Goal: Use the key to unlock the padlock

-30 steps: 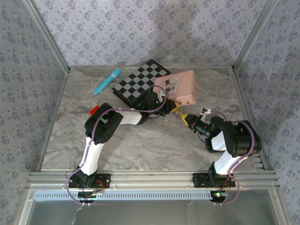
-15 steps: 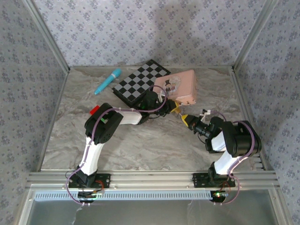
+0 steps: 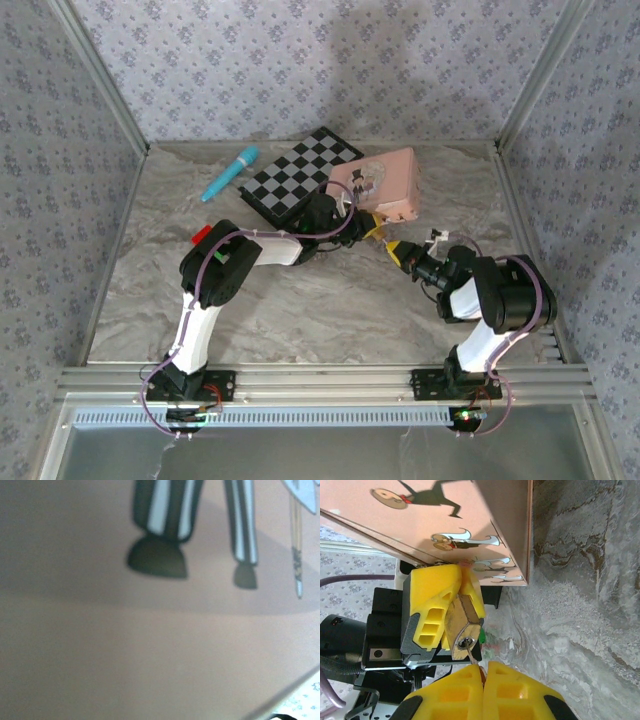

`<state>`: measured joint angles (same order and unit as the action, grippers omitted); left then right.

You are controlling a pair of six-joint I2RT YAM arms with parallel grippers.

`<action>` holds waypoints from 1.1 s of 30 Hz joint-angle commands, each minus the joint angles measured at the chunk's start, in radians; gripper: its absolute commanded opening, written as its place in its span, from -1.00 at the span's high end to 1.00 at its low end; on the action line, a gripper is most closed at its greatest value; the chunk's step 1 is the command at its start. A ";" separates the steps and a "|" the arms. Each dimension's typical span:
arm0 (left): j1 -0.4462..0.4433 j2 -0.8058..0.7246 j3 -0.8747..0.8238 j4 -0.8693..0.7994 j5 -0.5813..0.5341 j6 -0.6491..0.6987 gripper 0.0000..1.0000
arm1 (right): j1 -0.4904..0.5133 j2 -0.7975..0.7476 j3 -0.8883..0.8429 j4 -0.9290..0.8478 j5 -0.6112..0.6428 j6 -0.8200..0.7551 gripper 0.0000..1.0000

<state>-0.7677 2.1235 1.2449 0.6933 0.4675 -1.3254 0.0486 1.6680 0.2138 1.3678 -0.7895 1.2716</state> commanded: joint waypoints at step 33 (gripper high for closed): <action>-0.085 -0.025 0.016 0.081 0.054 -0.125 1.00 | -0.008 -0.074 0.044 -0.052 0.015 -0.031 1.00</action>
<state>-0.7822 2.1223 1.2232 0.7753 0.4023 -1.4010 0.0269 1.6318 0.2504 1.3109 -0.8089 1.3445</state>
